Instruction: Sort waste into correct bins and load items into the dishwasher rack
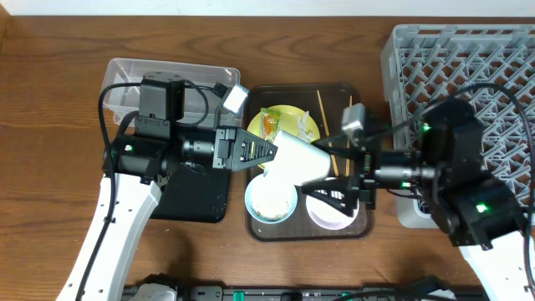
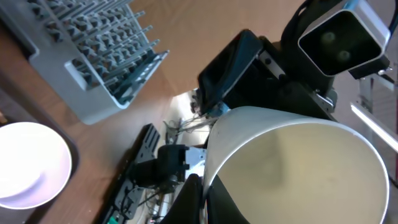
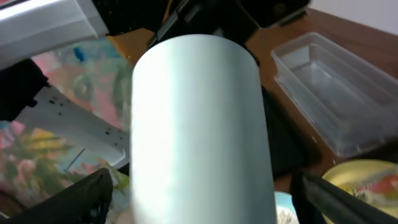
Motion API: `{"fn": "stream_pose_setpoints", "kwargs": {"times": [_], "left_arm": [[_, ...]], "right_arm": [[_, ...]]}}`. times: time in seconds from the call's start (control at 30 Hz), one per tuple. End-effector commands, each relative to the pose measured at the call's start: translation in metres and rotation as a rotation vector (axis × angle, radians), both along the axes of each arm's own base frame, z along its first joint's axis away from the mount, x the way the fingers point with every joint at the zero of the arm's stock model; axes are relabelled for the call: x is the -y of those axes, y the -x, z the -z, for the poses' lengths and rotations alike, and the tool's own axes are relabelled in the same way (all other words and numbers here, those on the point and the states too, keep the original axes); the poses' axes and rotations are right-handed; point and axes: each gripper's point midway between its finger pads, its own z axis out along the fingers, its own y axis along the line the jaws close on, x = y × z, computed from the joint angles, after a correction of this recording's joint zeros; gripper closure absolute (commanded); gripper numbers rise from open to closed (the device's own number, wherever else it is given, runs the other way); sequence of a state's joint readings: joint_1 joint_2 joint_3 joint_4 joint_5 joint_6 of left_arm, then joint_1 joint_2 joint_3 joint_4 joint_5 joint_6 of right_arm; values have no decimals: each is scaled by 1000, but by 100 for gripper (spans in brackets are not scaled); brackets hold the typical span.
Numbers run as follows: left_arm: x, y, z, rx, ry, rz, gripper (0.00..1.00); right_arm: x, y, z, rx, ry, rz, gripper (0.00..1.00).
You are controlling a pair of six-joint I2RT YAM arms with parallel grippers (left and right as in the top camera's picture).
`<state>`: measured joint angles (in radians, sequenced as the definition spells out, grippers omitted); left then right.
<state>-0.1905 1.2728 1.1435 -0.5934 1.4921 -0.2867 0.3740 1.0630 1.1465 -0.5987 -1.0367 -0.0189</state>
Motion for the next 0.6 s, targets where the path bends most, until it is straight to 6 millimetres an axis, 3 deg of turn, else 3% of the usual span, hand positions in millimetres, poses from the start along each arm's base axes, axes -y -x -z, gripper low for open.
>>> {"fn": "stream_pose_setpoints", "kwargs": {"times": [0.0,0.13,0.2,0.23,0.3,0.43,0.47,0.5,0.57], "left_arm": [[-1,4,-12,41,39,29,94],[-1,4,-13,43,39,29,94],[-1,4,-13,54,41,29,94],[-1,3,-14,61,42,29,94],[-1,3,-14,64,43,29,94],[-1,3,-14,64,43,29,93],[-1,3,-14,64,43,29,88],[-1,3,-14,64,43,29,73],[-1,3,-14,64,43,29,62]], "right_arm": [[-6,-6,-3,-29,-3,15,17],[-8,-6,-1,-49,-3,13,24],[-9,-4,-1,-54,0,8,20],[-9,-3,0,-54,0,5,22],[-9,-4,-1,-52,-1,5,36],[-9,-4,-1,-52,0,6,37],[-9,-4,0,-52,2,10,38],[-8,-5,0,-52,3,15,40],[-5,-8,2,-59,15,38,45]]}}
